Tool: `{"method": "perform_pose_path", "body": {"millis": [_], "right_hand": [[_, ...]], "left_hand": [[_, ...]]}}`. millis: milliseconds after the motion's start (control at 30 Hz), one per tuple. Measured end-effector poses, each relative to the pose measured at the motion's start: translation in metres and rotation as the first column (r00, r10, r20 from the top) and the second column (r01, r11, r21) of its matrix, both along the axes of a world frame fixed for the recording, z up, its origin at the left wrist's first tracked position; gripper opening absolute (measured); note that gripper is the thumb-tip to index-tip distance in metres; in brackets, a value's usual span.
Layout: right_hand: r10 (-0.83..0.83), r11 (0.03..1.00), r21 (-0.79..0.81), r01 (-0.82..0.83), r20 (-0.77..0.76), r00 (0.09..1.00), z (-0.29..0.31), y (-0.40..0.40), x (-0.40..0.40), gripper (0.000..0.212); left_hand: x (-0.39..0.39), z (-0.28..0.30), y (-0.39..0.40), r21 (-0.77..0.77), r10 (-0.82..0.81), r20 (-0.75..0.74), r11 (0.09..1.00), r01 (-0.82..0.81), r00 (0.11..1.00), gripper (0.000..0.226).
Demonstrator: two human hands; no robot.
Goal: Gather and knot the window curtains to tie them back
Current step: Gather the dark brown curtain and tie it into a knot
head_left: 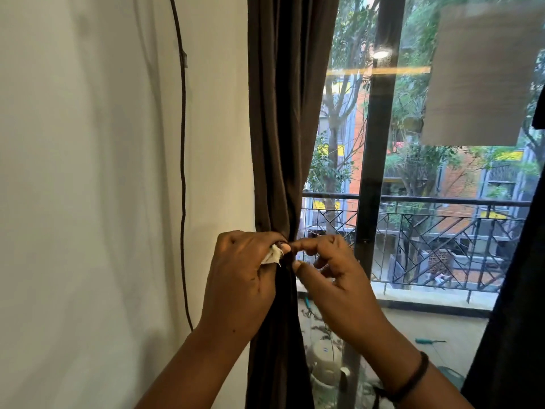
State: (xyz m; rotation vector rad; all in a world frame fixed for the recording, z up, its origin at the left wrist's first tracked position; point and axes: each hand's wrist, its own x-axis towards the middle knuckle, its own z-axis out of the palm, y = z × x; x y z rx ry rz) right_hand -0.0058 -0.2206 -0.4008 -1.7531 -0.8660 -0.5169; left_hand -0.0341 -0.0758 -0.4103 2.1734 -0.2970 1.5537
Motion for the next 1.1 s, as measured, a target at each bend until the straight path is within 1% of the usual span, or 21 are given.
{"method": "perform_pose_path", "body": {"millis": [33,67,100,167,233,333,400,433,500,567,633,700,767,833,900,967,1033,1100], "right_hand": [[0.088,0.994,0.073,-0.079,-0.116,0.989,0.005,-0.002,-0.002,0.013],[0.169,0.98,0.144,-0.139,-0.226,0.959,0.01,-0.004,-0.003,0.016],[0.211,0.972,0.17,-0.164,-0.313,0.926,0.014,-0.007,-0.002,0.019],[0.215,0.976,0.115,-0.184,-0.4,0.891,0.02,-0.011,0.0,0.019],[0.226,0.974,0.086,-0.21,-0.449,0.865,0.022,-0.015,0.0,0.015],[0.255,0.965,0.074,-0.25,-0.462,0.849,0.021,-0.017,0.0,0.014],[0.273,0.962,0.112,-0.251,-0.488,0.829,0.019,-0.016,0.002,0.01],[0.297,0.955,0.139,-0.263,-0.519,0.802,0.018,-0.017,0.003,0.008],[0.355,0.934,0.177,-0.312,-0.57,0.741,0.016,-0.022,0.007,0.012],[0.399,0.915,0.202,-0.349,-0.583,0.708,0.016,-0.026,0.01,0.017],[0.414,0.909,0.232,-0.345,-0.572,0.708,0.015,-0.026,0.012,0.019],[0.395,0.919,0.253,-0.303,-0.553,0.734,0.015,-0.024,0.012,0.024],[0.341,0.937,0.257,-0.237,-0.523,0.781,0.015,-0.021,0.009,0.031],[0.228,0.965,0.223,-0.136,-0.465,0.855,0.014,-0.017,0.006,0.031],[0.052,0.989,0.151,0.002,-0.354,0.934,0.013,-0.011,0.001,0.023],[-0.083,0.992,0.07,0.1,-0.222,0.972,0.012,-0.006,-0.005,0.025],[-0.161,0.987,-0.037,0.159,-0.062,0.985,0.013,-0.004,-0.01,0.034],[-0.228,0.962,-0.134,0.238,0.082,0.97,0.015,-0.005,-0.01,0.031]], "left_hand": [[0.0,-0.001,0.001,-0.014,-0.008,0.014,1.0,0.008,1.0,0.023],[0.0,-0.001,0.001,-0.022,-0.019,0.027,1.0,0.019,0.999,0.022],[-0.001,-0.002,-0.001,-0.022,-0.032,0.038,0.999,0.033,0.999,0.02],[-0.004,-0.008,-0.006,-0.017,-0.066,0.045,0.998,0.067,0.997,0.018],[-0.005,-0.019,-0.012,-0.036,-0.118,0.005,0.992,0.118,0.993,0.025],[-0.006,-0.027,-0.02,-0.1,-0.21,-0.087,0.974,0.202,0.974,0.03],[-0.006,-0.024,-0.019,-0.068,-0.197,-0.082,0.979,0.192,0.977,0.028],[-0.006,-0.023,-0.017,-0.04,-0.185,-0.072,0.982,0.182,0.98,0.027],[-0.009,-0.022,-0.016,-0.013,-0.198,-0.057,0.98,0.197,0.979,0.028],[-0.014,-0.023,-0.018,-0.008,-0.251,-0.053,0.968,0.251,0.966,0.033],[-0.015,-0.028,-0.02,0.031,-0.27,-0.029,0.962,0.271,0.963,0.033],[-0.012,-0.036,-0.017,0.068,-0.22,0.044,0.974,0.217,0.975,0.026],[-0.01,-0.046,-0.011,0.046,-0.152,0.07,0.988,0.149,0.986,0.021],[-0.008,-0.055,-0.008,0.102,-0.044,0.044,0.994,0.04,0.998,0.021],[-0.009,-0.057,-0.011,0.118,0.051,-0.022,0.992,-0.049,0.998,0.021],[-0.012,-0.052,-0.017,0.063,0.102,-0.116,0.994,-0.095,0.988,0.026],[-0.012,-0.051,-0.021,0.058,0.127,-0.16,0.991,-0.119,0.979,0.032],[-0.011,-0.055,-0.024,0.079,0.117,-0.145,0.991,-0.106,0.983,0.034]]}}
